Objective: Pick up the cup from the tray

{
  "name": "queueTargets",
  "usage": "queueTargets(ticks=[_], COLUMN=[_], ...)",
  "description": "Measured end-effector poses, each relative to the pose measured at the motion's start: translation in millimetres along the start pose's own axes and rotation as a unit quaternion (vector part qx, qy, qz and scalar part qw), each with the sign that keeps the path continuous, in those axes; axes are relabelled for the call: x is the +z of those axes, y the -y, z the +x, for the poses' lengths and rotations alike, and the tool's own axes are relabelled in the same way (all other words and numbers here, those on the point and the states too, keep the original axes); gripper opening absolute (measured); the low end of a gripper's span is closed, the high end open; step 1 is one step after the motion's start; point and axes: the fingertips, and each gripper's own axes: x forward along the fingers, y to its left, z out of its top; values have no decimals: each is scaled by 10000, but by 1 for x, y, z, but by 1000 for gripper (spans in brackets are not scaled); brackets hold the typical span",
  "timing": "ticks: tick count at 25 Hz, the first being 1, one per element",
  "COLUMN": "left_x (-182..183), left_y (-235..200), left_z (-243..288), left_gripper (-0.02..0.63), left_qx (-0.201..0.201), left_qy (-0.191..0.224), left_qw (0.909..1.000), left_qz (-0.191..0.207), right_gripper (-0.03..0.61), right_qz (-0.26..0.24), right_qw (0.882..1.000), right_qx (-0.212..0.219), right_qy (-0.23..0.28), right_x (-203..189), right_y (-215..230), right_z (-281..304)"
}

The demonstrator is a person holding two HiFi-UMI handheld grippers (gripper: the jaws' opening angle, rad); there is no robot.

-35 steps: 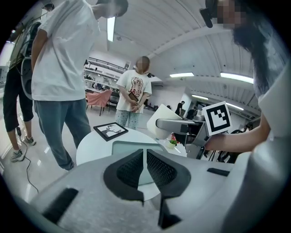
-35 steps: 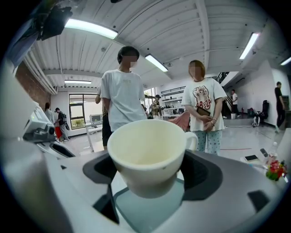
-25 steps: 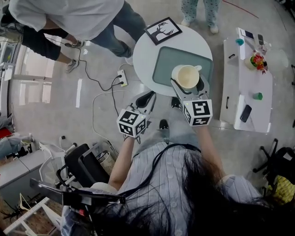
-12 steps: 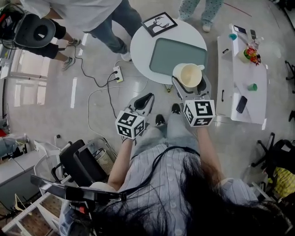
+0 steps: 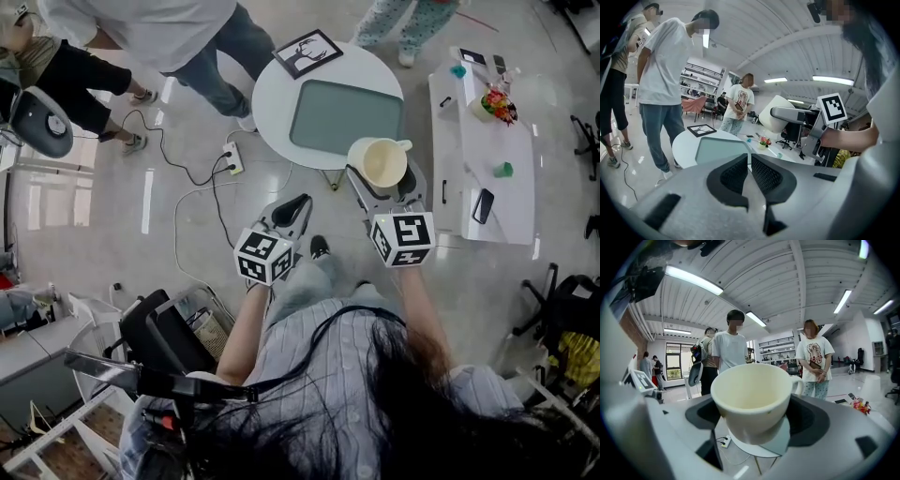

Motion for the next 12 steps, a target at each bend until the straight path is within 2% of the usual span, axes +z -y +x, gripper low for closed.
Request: queueTargets(ticks=[4,12], left_x=[4,-17], left_y=[25,90], left_z=[5,-4], left_gripper=[15,16], left_qx=[11,189], left_qy=[79,279], left_qw=[9999,9994], left_qz=[77,54], right_gripper=[399,399], right_qz=[-19,-161], right_qw=[10000,9991], right_qx=[66,401], right_qy=[0,15], right_x=[-2,-12], right_y=[6,1], right_z=[-25,-96])
